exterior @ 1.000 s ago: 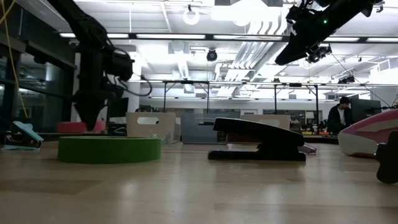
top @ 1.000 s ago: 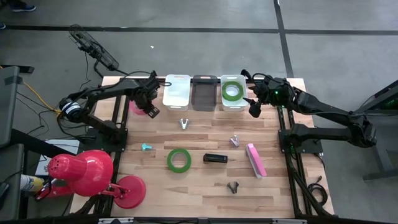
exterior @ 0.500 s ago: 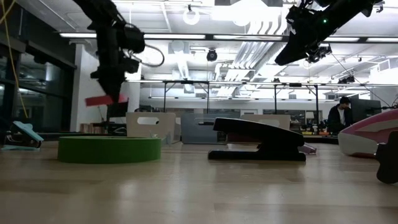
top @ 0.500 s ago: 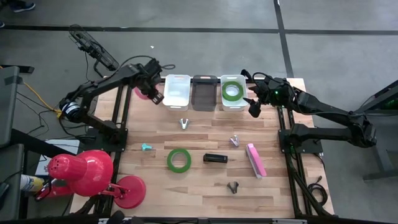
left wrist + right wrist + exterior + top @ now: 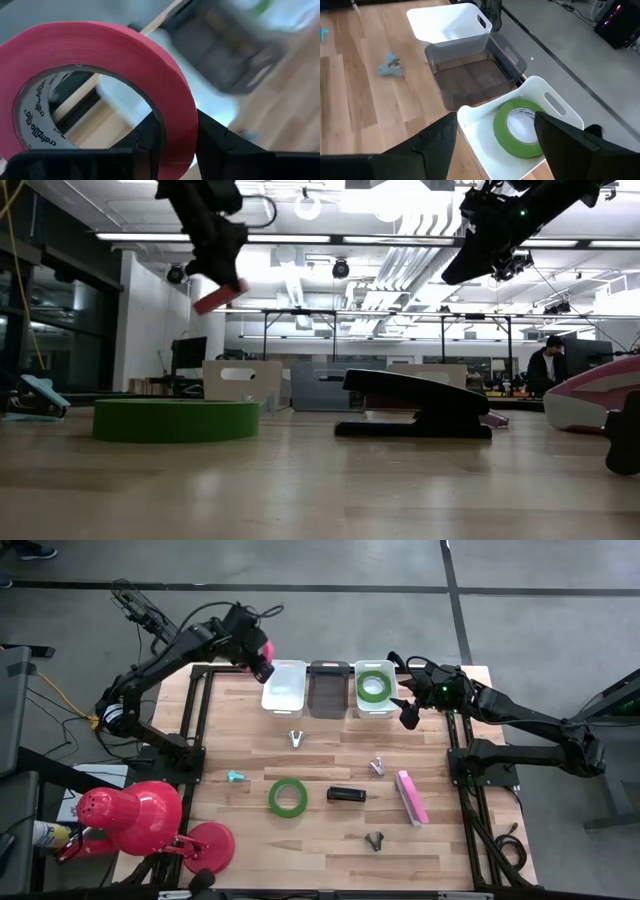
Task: Pick and place Stapler, Stapler remover, tape
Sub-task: Put the pink tape into the right white bin
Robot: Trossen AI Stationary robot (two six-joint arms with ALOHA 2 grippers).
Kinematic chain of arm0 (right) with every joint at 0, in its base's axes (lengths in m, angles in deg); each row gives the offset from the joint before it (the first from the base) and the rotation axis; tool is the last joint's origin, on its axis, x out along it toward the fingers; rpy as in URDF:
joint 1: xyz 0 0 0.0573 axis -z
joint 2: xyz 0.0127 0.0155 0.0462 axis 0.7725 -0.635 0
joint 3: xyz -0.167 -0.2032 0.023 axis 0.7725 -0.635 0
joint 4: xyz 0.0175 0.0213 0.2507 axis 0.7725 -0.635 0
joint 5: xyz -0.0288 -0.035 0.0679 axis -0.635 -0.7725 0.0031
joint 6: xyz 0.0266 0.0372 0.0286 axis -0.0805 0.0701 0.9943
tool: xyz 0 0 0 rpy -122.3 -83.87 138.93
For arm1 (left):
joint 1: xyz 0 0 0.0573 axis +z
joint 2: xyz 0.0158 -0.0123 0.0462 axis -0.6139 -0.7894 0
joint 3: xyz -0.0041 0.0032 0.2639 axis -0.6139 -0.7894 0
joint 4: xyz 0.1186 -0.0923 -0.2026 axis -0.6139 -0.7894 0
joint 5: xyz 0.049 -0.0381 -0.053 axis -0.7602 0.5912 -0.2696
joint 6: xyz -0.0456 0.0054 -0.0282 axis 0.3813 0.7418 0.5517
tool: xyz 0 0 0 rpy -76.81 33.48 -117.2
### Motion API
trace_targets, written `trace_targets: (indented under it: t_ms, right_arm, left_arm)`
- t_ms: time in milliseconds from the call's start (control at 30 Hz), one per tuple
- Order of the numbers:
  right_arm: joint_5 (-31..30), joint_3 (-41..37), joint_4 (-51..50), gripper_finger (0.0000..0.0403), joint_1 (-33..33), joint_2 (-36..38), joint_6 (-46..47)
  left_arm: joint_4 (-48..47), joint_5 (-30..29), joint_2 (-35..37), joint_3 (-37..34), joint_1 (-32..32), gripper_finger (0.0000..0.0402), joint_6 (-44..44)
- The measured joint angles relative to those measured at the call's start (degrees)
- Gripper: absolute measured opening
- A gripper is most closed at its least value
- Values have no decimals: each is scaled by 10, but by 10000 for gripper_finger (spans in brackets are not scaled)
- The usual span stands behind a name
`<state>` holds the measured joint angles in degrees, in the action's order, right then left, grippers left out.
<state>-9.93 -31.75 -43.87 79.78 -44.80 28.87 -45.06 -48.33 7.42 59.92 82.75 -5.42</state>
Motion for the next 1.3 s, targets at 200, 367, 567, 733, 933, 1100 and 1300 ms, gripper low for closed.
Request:
trace_targets:
  t_ms: [200,367,567,733,933,1100,1300]
  right_arm:
    - [8,0,31,257,0,-1,34]
    - [10,0,61,257,0,-1,35]
    - [11,0,98,257,0,-1,38]
    - [11,0,133,257,0,-2,45]
    - [34,0,179,257,1,-22,63]
    - [78,0,254,257,1,-60,91]
    - [96,0,327,257,1,-86,101]
  left_arm:
    - [92,77,0,4,-33,81,-1]
    - [198,130,0,3,-71,81,1]
    - [307,192,0,3,-111,81,30]
    - [383,213,0,3,-142,81,49]
    - [452,214,0,3,-169,81,73]
    - [484,217,-2,3,-181,81,78]
    - [574,277,-10,3,-182,81,111]
